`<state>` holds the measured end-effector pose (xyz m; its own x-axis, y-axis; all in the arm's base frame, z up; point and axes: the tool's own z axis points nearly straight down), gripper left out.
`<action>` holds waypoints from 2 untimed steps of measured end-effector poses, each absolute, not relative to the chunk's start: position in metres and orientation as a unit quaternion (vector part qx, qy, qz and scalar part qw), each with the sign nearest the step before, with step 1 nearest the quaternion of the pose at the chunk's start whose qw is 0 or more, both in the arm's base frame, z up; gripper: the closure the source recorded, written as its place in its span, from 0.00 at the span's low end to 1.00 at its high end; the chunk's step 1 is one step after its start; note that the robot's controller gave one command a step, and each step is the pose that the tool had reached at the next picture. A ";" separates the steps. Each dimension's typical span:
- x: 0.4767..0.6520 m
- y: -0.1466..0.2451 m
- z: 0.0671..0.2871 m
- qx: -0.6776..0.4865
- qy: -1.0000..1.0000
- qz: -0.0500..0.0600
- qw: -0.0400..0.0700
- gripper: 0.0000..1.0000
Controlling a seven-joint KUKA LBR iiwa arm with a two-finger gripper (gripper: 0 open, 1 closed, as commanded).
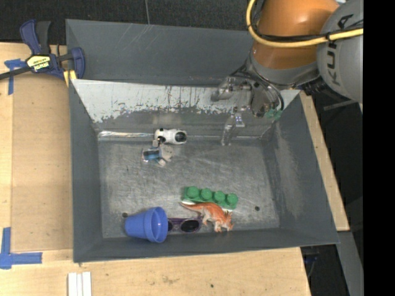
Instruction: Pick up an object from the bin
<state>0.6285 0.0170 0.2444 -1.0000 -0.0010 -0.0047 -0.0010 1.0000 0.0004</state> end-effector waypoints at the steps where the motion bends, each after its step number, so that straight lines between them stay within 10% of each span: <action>1: 0.549 0.018 0.180 0.030 1.000 0.000 0.003 0.00; 2: 0.526 0.022 0.163 -0.055 0.999 0.000 -0.001 0.00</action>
Offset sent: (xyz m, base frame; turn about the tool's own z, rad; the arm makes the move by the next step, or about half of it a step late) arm -0.1049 0.0076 -0.0844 -0.1812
